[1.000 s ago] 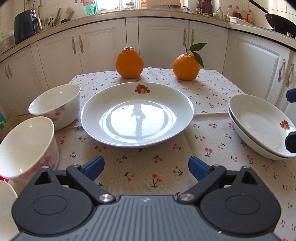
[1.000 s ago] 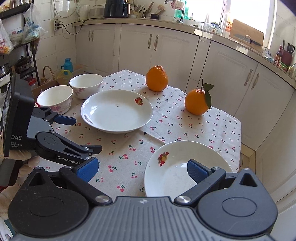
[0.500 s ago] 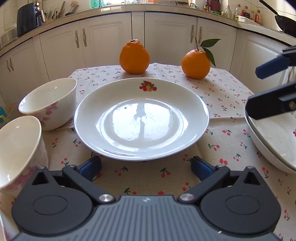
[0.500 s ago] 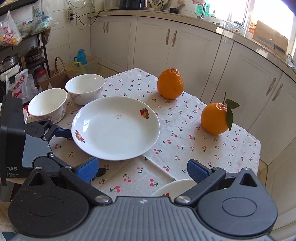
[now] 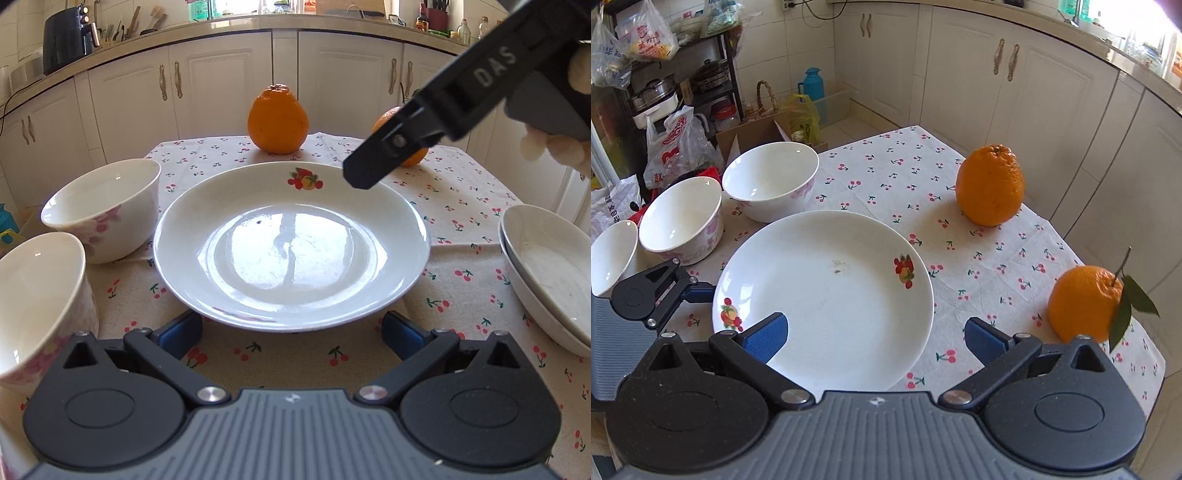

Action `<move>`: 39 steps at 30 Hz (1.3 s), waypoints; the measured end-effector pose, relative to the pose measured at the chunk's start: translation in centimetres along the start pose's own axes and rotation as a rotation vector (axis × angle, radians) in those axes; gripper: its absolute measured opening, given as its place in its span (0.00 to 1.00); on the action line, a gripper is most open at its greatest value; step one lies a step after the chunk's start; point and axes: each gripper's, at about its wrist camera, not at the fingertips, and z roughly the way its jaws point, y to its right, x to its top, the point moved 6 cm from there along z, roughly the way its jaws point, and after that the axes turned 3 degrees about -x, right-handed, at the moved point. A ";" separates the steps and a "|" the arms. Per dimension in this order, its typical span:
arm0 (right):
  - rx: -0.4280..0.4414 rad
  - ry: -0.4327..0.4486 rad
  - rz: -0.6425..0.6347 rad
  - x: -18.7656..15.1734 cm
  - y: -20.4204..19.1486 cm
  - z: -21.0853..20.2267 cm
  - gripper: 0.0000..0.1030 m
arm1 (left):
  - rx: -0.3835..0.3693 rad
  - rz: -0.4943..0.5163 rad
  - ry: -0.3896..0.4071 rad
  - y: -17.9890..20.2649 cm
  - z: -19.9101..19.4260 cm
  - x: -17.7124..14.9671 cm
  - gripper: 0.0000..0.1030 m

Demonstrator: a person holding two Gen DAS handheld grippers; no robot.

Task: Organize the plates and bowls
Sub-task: 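Reach the right gripper to the flat flower-decal plate and grasp its rim, then lift the flat plate with the right gripper and carry it over the plate stack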

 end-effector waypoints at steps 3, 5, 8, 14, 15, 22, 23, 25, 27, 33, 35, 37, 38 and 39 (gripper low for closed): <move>0.031 -0.025 -0.042 0.9 0.4 1.9 1.00 | 0.009 -0.003 0.000 0.0 0.0 0.1 1.00; 0.046 -0.049 -0.062 1.3 0.6 3.2 1.00 | 0.009 -0.001 0.001 0.1 -0.1 0.0 1.00; 0.073 -0.079 -0.092 2.0 0.8 5.1 1.00 | 0.004 0.003 0.000 0.1 0.0 0.1 1.00; 0.153 -0.100 -0.088 3.3 1.4 7.5 0.91 | 0.000 0.014 0.001 0.2 0.0 0.2 0.99; 0.166 -0.107 -0.084 3.4 1.5 7.9 0.89 | -0.002 0.018 0.002 0.3 0.0 0.2 0.99; 0.233 -0.127 -0.088 3.4 1.1 8.9 0.84 | -0.013 0.021 0.009 0.1 -0.1 0.3 0.98; 0.239 -0.132 -0.090 3.4 1.0 9.0 0.84 | -0.013 0.021 0.011 0.1 -0.2 0.4 0.97; 0.256 -0.136 -0.090 3.5 0.9 9.1 0.83 | -0.007 0.023 0.015 0.0 -0.3 0.4 0.97; 0.275 -0.136 -0.082 3.6 0.9 9.2 0.83 | 0.001 0.029 0.016 0.0 -0.3 0.4 0.97; 0.330 -0.128 -0.030 3.8 1.5 8.8 0.84 | -0.002 0.032 0.010 -0.1 -0.1 0.4 0.97; 0.344 -0.124 -0.017 3.9 1.6 8.6 0.84 | -0.002 0.033 0.006 0.0 0.0 0.4 0.97; 0.345 -0.130 -0.010 3.8 1.7 8.5 0.84 | -0.006 0.035 0.005 0.1 0.0 0.5 0.97; 0.344 -0.131 -0.011 3.8 1.6 8.5 0.84 | -0.007 0.036 0.004 0.2 0.0 0.5 0.97; 0.342 -0.132 -0.011 3.8 1.6 8.4 0.84 | -0.007 0.038 0.003 0.2 0.0 0.5 0.97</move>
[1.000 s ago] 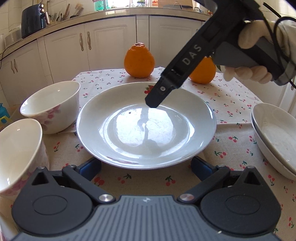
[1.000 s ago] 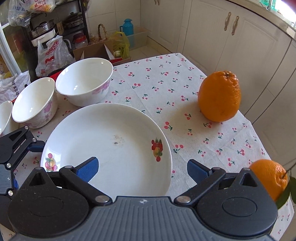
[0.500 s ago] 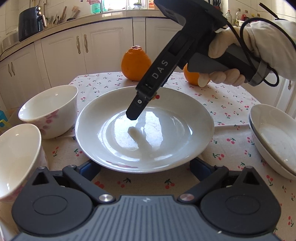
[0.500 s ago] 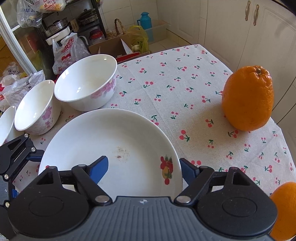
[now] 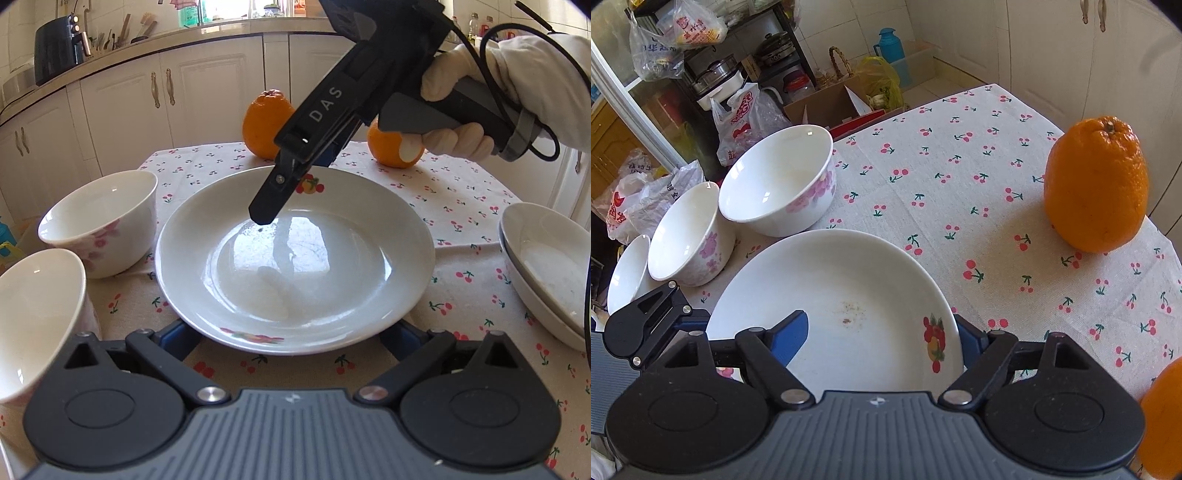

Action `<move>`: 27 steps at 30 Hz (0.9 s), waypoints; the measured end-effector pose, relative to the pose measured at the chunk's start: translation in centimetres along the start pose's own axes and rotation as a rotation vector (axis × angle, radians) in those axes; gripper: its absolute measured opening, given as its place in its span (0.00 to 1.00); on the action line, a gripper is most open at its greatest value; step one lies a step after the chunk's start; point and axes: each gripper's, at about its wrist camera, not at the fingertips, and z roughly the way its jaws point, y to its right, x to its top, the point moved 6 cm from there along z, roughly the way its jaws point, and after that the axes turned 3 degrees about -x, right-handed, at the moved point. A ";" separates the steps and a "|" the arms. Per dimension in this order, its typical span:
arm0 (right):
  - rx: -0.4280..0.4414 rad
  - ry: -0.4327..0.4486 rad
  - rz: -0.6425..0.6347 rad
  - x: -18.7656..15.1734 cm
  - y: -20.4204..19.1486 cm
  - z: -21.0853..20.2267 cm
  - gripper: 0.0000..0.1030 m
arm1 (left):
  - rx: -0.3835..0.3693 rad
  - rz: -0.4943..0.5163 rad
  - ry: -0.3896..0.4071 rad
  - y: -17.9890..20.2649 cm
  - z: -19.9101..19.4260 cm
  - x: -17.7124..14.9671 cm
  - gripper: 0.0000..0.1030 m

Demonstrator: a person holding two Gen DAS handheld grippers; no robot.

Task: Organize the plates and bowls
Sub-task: 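Lift the flat plate with the right gripper and carry it over the plate stack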

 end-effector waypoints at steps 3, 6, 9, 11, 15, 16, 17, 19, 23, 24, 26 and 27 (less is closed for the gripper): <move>0.006 0.003 0.011 -0.1 0.0 -0.3 0.84 | -0.006 0.002 -0.005 0.1 -0.1 0.1 0.97; 0.005 0.003 0.016 -0.3 -0.1 -0.7 0.84 | -0.015 0.007 -0.008 0.1 -0.3 0.2 0.97; 0.002 0.002 0.021 -0.6 -0.3 -1.2 0.84 | -0.028 0.013 -0.006 0.3 -0.8 0.4 0.97; 0.002 0.004 0.025 -0.9 -0.5 -1.6 0.84 | -0.033 0.021 -0.003 0.6 -1.2 0.5 0.97; -0.003 0.017 0.037 -1.4 -1.0 -2.6 0.84 | -0.046 0.038 0.005 1.1 -2.4 0.7 0.97; -0.006 0.021 0.040 -1.6 -1.1 -3.0 0.84 | -0.049 0.043 0.008 1.3 -2.6 0.8 0.97; -0.010 0.026 0.042 -1.7 -1.2 -3.3 0.84 | -0.051 0.049 0.011 1.5 -2.9 0.8 0.97; -0.017 0.035 0.046 -2.1 -1.6 -4.0 0.84 | -0.058 0.057 0.016 2.0 -3.6 0.9 0.97; -0.031 0.052 0.059 -2.9 -2.2 -5.6 0.84 | -0.075 0.077 0.025 2.9 -4.8 1.1 0.97; -0.034 0.057 0.063 -3.2 -2.4 -6.0 0.84 | -0.079 0.085 0.029 3.1 -5.1 1.2 0.97; -0.044 0.066 0.071 -3.8 -2.7 -6.8 0.84 | -0.087 0.099 0.035 3.8 -5.6 1.3 0.97; -0.048 0.070 0.074 -4.0 -2.8 -7.1 0.84 | -0.093 0.104 0.037 4.0 -5.9 1.3 0.97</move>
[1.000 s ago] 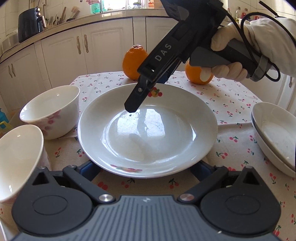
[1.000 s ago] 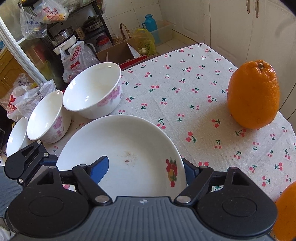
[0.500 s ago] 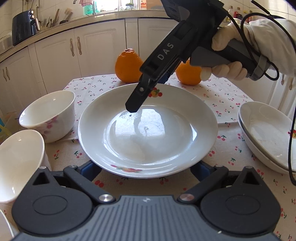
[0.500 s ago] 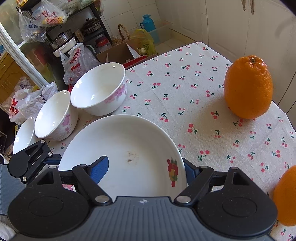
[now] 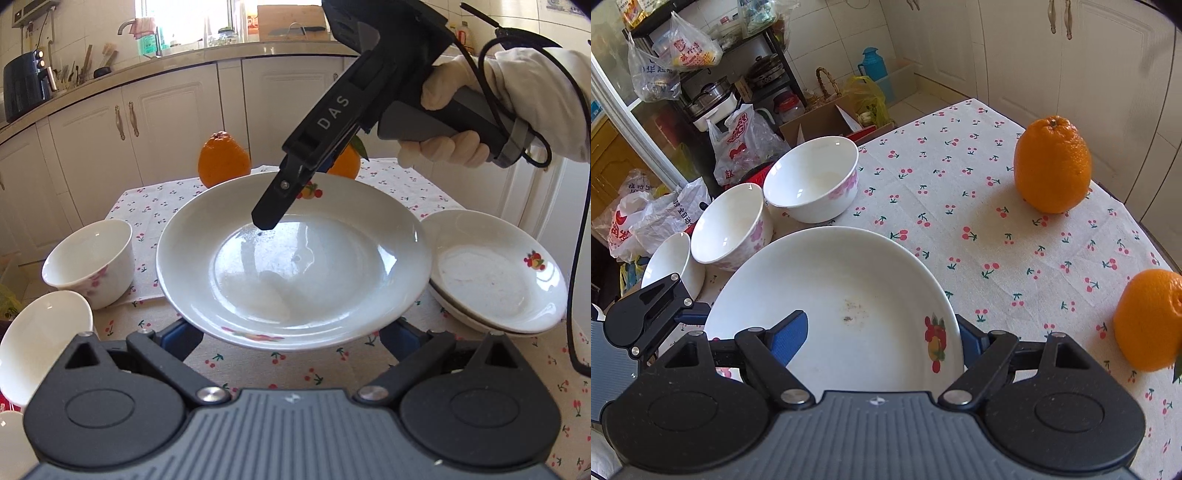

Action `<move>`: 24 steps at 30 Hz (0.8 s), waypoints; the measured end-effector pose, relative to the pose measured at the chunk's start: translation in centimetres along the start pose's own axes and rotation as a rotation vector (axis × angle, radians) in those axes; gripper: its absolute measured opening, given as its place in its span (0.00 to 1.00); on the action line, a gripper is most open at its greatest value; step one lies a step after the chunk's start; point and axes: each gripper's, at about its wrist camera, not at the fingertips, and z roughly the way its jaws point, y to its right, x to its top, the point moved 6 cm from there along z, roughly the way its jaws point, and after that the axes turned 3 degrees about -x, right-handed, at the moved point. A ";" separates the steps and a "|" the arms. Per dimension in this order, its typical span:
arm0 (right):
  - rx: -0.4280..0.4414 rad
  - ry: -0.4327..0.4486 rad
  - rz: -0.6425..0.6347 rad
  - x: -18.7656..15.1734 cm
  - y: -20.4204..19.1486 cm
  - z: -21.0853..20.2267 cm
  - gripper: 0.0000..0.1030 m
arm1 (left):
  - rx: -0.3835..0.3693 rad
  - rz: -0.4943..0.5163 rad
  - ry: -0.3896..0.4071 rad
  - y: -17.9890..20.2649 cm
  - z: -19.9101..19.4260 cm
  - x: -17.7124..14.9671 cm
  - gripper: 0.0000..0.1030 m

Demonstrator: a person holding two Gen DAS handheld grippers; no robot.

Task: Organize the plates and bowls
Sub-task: 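Lift the flat plate with the right gripper and carry it over the plate stack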

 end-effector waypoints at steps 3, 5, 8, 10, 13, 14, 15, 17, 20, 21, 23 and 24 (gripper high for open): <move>-0.015 0.012 0.014 -1.0 -0.3 -1.3 0.84 | -0.023 0.014 0.002 0.9 -0.7 0.2 0.97; -0.023 0.022 0.025 -1.7 -0.5 -2.1 0.84 | -0.037 0.024 0.005 1.5 -1.1 0.3 0.97; -0.036 0.036 0.042 -2.7 -0.6 -3.2 0.84 | -0.057 0.042 0.010 2.4 -1.6 0.4 0.97; -0.046 0.043 0.053 -3.4 -0.6 -3.9 0.84 | -0.069 0.054 0.012 3.1 -1.7 0.5 0.97; -0.059 0.052 0.070 -4.5 -0.5 -4.7 0.84 | -0.090 0.071 0.012 4.0 -2.0 0.6 0.97; -0.066 0.055 0.076 -4.9 -0.5 -5.0 0.84 | -0.097 0.077 0.011 4.3 -2.0 0.6 0.97; -0.070 0.059 0.082 -5.2 -0.5 -5.3 0.84 | -0.105 0.084 0.011 4.6 -2.0 0.6 0.97; -0.076 0.068 0.099 -6.1 -0.4 -6.0 0.84 | -0.119 0.097 0.009 5.2 -2.0 0.5 0.97; -0.089 0.077 0.123 -7.3 -0.2 -6.8 0.84 | -0.146 0.117 0.003 6.2 -2.0 0.3 0.97; -0.095 0.079 0.132 -7.9 0.0 -7.0 0.84 | -0.157 0.123 0.000 6.5 -2.0 0.3 0.97; -0.107 0.082 0.148 -8.7 0.1 -7.3 0.84 | -0.177 0.132 -0.005 7.1 -1.9 0.2 0.97; -0.112 0.083 0.157 -9.2 0.2 -7.5 0.84 | -0.190 0.138 -0.009 7.6 -1.9 0.2 0.97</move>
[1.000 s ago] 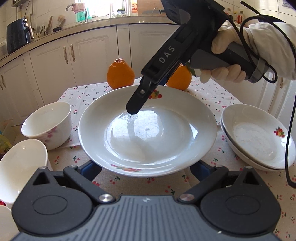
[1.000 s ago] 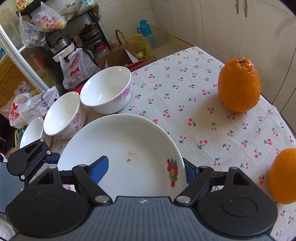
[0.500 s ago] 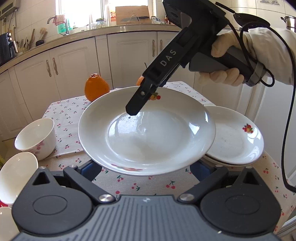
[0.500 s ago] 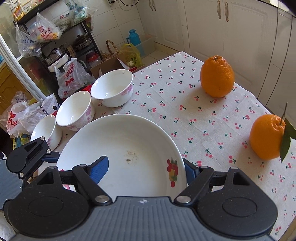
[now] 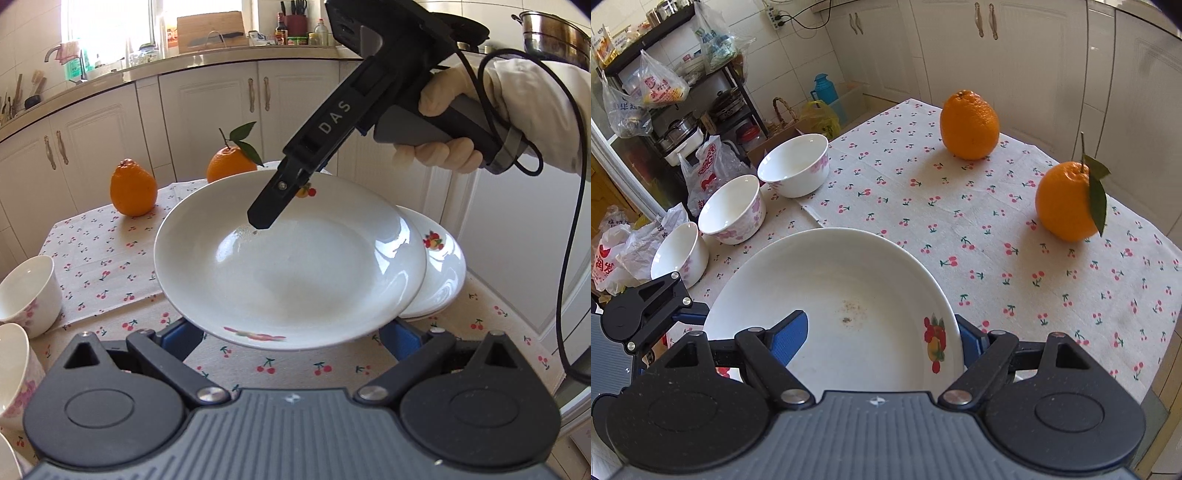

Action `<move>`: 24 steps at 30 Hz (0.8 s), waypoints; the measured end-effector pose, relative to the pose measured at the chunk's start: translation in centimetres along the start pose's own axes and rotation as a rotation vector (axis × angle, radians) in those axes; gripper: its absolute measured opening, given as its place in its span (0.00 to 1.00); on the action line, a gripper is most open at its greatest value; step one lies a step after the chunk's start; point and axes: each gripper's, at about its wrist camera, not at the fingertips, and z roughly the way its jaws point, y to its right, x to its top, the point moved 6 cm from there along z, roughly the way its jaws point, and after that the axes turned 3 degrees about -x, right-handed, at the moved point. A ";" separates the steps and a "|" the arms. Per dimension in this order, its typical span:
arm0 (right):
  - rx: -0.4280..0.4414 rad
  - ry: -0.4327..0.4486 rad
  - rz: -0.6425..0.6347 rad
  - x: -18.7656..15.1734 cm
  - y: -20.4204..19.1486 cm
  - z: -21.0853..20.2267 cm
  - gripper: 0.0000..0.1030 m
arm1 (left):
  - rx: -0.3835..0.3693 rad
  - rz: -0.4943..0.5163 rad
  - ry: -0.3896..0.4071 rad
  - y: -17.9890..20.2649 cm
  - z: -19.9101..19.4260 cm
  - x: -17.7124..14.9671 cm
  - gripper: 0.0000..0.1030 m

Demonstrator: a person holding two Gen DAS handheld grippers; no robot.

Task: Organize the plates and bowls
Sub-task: 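Lift the flat plate with the right gripper and carry it over the plate stack, then lower the flat plate onto the plate stack and open the right gripper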

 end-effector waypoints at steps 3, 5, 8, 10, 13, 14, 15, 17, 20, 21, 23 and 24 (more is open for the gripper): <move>-0.016 0.004 0.026 -1.2 0.6 -0.7 0.84 | -0.028 0.016 -0.007 0.9 0.5 0.1 0.97; -0.028 0.006 0.043 -2.0 1.1 -1.1 0.84 | -0.047 0.031 -0.006 1.4 0.7 0.1 0.97; -0.045 0.007 0.064 -3.0 1.8 -1.8 0.84 | -0.070 0.058 -0.010 2.0 1.2 0.3 0.97; -0.051 0.013 0.081 -3.6 2.2 -2.2 0.84 | -0.088 0.066 -0.014 2.3 1.6 0.4 0.97; -0.065 0.018 0.102 -4.3 2.9 -2.6 0.84 | -0.108 0.079 -0.020 2.8 2.2 0.7 0.97; -0.068 0.019 0.110 -4.6 3.1 -2.7 0.84 | -0.114 0.083 -0.020 2.9 2.4 0.6 0.97; -0.070 0.019 0.116 -4.8 3.3 -2.7 0.84 | -0.120 0.087 -0.020 3.2 2.4 0.7 0.97; -0.076 0.020 0.129 -5.3 3.7 -2.8 0.84 | -0.130 0.094 -0.024 3.4 2.8 0.8 0.97; -0.080 0.020 0.148 -6.0 4.2 -3.0 0.84 | -0.148 0.097 -0.032 3.8 3.3 0.9 0.97; -0.082 0.019 0.154 -6.3 4.3 -3.0 0.84 | -0.154 0.098 -0.034 3.9 3.4 0.9 0.97; -0.087 0.016 0.163 -6.8 4.6 -3.0 0.84 | -0.162 0.098 -0.037 4.2 3.6 0.9 0.97; -0.088 0.015 0.169 -7.0 4.8 -3.0 0.84 | -0.165 0.099 -0.038 4.3 3.6 0.9 0.97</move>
